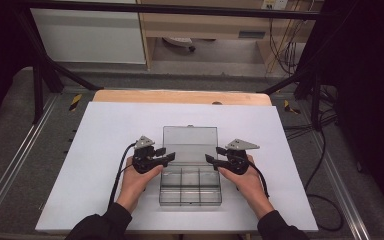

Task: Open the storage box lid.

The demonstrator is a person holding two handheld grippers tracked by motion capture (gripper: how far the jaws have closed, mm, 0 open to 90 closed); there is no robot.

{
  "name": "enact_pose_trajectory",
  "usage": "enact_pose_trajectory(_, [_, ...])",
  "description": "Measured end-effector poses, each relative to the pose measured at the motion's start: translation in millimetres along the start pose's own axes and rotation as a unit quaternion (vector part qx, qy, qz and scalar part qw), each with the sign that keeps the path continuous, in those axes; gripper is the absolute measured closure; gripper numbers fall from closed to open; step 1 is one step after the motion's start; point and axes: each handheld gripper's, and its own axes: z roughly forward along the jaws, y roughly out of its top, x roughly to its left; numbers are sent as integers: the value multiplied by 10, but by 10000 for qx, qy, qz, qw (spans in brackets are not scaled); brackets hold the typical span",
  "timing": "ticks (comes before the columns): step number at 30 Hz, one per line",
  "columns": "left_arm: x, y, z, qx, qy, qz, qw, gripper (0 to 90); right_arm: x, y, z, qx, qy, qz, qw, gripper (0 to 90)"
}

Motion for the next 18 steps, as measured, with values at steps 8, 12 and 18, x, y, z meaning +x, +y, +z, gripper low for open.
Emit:
enact_pose_trajectory(8, [2,-12,18,12,-38,-47,10000,469,-20,-7,2,39,53,101,9999,431])
enact_pose_trajectory(12, [-6,-16,27,43,-65,-35,10000,452,-21,-7,5,56,70,143,9999,428])
enact_pose_trajectory(18, [-9,-23,47,52,-91,-52,9999,428,-26,-12,10,66,94,164,9998,420])
